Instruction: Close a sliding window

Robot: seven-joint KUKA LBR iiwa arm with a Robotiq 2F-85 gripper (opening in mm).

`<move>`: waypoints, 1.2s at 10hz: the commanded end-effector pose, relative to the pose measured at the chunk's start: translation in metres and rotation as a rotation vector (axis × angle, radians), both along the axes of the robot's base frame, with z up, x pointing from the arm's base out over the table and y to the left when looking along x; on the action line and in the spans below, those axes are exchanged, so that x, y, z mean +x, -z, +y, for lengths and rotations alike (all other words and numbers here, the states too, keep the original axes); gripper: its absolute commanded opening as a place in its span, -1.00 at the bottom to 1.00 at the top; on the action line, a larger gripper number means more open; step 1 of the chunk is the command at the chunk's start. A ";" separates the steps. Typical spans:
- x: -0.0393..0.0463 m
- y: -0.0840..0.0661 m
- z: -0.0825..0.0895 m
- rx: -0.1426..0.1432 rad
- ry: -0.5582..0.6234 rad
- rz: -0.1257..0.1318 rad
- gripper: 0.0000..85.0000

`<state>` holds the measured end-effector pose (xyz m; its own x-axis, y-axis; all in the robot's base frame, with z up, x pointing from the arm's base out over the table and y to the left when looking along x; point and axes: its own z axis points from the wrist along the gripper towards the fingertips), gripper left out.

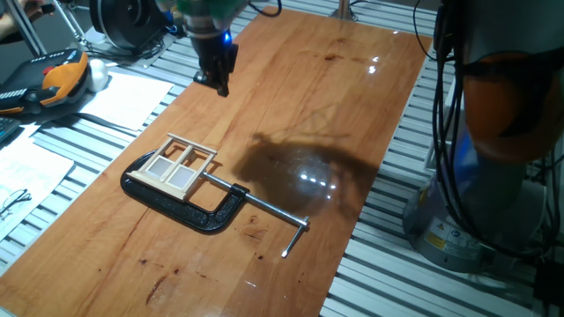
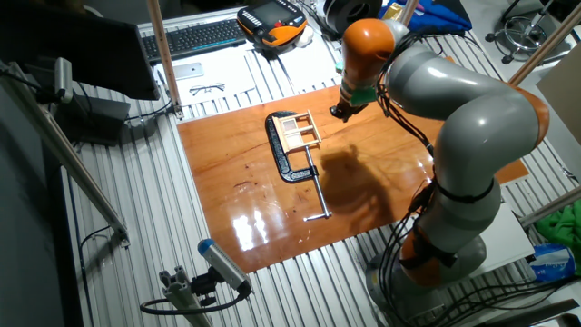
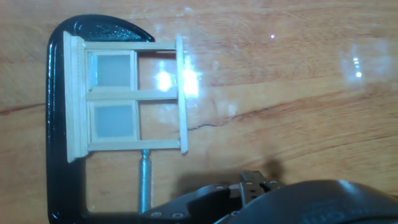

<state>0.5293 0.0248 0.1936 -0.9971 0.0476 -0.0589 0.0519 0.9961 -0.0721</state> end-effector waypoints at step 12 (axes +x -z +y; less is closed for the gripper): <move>0.0265 0.016 0.068 -0.047 0.085 -0.014 -1.00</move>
